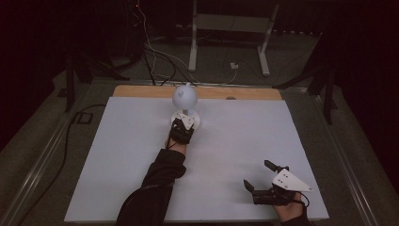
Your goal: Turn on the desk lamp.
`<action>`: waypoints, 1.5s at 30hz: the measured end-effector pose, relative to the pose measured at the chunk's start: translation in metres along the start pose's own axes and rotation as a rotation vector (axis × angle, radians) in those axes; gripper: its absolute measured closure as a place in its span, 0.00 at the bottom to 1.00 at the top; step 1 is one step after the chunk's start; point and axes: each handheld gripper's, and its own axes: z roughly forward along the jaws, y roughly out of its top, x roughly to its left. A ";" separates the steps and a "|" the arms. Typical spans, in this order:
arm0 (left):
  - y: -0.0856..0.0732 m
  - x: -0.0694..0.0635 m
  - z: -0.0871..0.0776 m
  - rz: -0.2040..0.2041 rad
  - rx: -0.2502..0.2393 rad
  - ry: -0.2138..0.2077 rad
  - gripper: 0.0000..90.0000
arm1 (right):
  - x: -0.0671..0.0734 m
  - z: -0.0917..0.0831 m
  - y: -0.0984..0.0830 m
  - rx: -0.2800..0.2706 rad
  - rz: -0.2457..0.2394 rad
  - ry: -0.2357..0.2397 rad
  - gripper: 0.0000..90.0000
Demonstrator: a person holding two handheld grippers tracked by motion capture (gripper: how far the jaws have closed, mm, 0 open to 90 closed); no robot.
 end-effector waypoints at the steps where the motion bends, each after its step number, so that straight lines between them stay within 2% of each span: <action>1: 0.000 -0.001 0.000 0.007 -0.002 0.006 1.00 | 0.000 0.000 0.000 0.000 -0.001 0.001 0.00; 6: 0.001 -0.001 0.000 0.007 0.008 0.004 1.00 | 0.000 0.000 0.000 0.001 -0.001 0.001 0.00; 8: 0.000 -0.002 0.000 0.028 0.008 0.010 1.00 | 0.000 0.000 0.000 0.001 -0.002 0.002 0.00; 10: 0.001 -0.002 0.000 0.027 0.010 0.013 1.00 | 0.000 0.000 0.000 0.002 -0.001 0.001 0.00; 11: 0.001 -0.002 -0.001 0.013 -0.004 0.013 1.00 | 0.000 0.000 0.000 0.000 0.001 0.001 0.00; 14: 0.002 -0.003 -0.008 0.004 -0.051 -0.005 1.00 | -0.001 -0.001 0.000 -0.003 0.001 -0.003 0.00; 16: 0.005 -0.004 -0.013 -0.006 -0.062 -0.025 1.00 | -0.002 -0.001 0.000 -0.005 0.005 -0.005 0.00; 18: 0.006 -0.005 -0.015 -0.004 -0.070 -0.025 0.92 | -0.002 -0.001 0.000 -0.004 0.008 -0.005 0.00; 19: 0.008 -0.006 -0.021 -0.009 -0.087 -0.041 0.91 | -0.002 -0.001 0.000 -0.004 0.007 -0.005 0.00; 23: 0.010 -0.005 -0.028 -0.031 -0.084 -0.069 0.87 | -0.001 -0.001 0.001 -0.008 -0.001 -0.004 0.00; 26: 0.010 -0.005 -0.034 -0.032 -0.078 -0.072 0.69 | -0.001 -0.001 0.001 -0.007 0.001 -0.004 0.00; 28: 0.010 -0.002 -0.037 -0.047 -0.075 -0.099 0.62 | -0.001 -0.001 0.001 -0.006 0.001 -0.005 0.00; 30: 0.010 0.000 -0.041 -0.053 -0.063 -0.109 0.51 | -0.001 -0.001 0.001 -0.006 0.001 -0.005 0.00; 34: 0.012 0.005 -0.046 -0.063 -0.055 -0.130 0.40 | -0.001 -0.001 0.001 -0.006 -0.001 -0.005 0.00; 37: 0.014 0.011 -0.053 -0.092 -0.038 -0.166 0.30 | -0.001 -0.001 0.001 -0.005 -0.001 -0.006 0.00; 39: 0.014 0.012 -0.054 -0.094 -0.035 -0.169 0.23 | -0.001 0.000 0.001 -0.004 -0.002 -0.007 0.00; 41: 0.016 0.015 -0.058 -0.095 -0.017 -0.196 0.17 | -0.001 0.000 0.001 -0.003 -0.001 -0.008 0.00; 42: 0.016 0.015 -0.058 -0.095 -0.017 -0.196 0.16 | -0.001 0.000 0.001 -0.003 -0.001 -0.008 0.00; 43: 0.017 0.018 -0.062 -0.103 -0.026 -0.223 0.12 | -0.001 0.000 0.001 -0.003 -0.002 -0.007 0.00; 45: 0.018 0.020 -0.065 -0.107 -0.021 -0.227 0.10 | -0.001 0.000 0.001 -0.003 0.000 -0.007 0.00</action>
